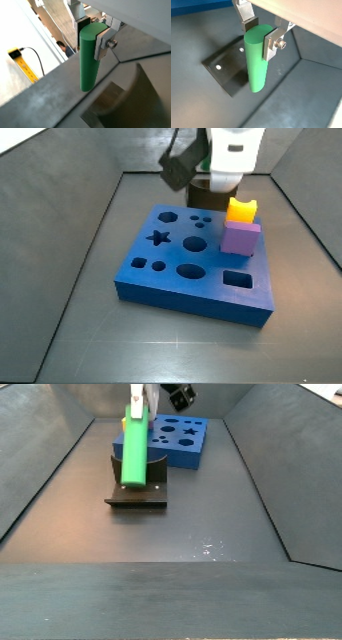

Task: Pick up the oval object. Move up. Place the oval object on the fixture. Regrasp the oval object. Move to above the board. Insert the oval object.
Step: Move to above the board.

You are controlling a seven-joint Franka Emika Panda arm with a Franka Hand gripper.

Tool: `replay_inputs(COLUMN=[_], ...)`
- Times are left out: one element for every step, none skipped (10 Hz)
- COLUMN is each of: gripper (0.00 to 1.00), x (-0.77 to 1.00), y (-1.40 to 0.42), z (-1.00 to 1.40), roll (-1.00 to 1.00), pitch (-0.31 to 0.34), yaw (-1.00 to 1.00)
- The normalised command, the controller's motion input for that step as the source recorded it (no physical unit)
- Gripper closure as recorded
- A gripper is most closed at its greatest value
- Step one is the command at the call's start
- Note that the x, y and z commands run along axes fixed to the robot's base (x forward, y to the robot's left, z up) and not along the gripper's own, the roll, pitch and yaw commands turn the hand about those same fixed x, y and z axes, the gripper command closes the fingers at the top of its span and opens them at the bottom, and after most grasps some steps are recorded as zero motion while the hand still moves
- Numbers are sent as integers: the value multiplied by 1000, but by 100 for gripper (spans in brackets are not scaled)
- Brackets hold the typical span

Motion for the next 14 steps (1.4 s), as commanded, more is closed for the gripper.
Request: replay_inputs(gripper=[100, 100, 100, 100, 100, 100, 100, 100, 100, 100, 100, 100, 100, 100], x=[-10, -15, -19, -20, -23, -26, -26, -29, -29, -22, -19, -1, 7, 8], y=[79, 71, 67, 61, 59, 51, 45, 37, 34, 22, 16, 1, -7, -14], z=[1000, 1000, 1000, 1000, 1000, 1000, 1000, 1000, 1000, 1000, 968, 746, 580, 418], roll=[141, 77, 43, 6, -7, -25, -39, -49, -48, -54, -54, -54, -55, -55], pitch=[45, 50, 63, 84, 94, 111, 117, 121, 121, 121, 124, 125, 129, 132], yaw=[-72, -50, -40, -28, -20, -2, 11, 33, 42, 64, 70, 81, 87, 93])
